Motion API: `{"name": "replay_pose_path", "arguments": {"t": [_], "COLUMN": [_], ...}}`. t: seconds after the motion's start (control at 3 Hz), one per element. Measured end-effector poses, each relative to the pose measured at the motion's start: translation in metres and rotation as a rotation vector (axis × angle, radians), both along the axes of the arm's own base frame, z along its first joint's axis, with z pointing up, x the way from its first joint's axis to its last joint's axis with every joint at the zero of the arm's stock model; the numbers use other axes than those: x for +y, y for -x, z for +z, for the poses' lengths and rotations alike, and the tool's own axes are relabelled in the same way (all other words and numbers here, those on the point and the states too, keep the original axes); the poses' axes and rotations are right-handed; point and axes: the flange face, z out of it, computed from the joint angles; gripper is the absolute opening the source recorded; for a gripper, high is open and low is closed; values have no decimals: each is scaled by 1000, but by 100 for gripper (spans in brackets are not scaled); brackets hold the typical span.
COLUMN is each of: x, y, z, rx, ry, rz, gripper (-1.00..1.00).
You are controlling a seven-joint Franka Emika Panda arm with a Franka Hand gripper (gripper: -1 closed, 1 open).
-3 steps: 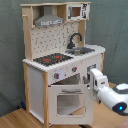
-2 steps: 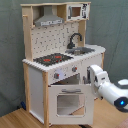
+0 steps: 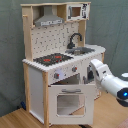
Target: Play with the kitchen
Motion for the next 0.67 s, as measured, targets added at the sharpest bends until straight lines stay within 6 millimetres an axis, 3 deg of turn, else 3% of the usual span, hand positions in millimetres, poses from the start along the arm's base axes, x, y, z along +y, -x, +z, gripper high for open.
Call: {"name": "replay_pose_path", "arguments": {"t": [0.67], "x": [-30], "y": [9], "z": [27], "rx": [95], "ry": [133], "rz": [-35], "gripper": [100]}}
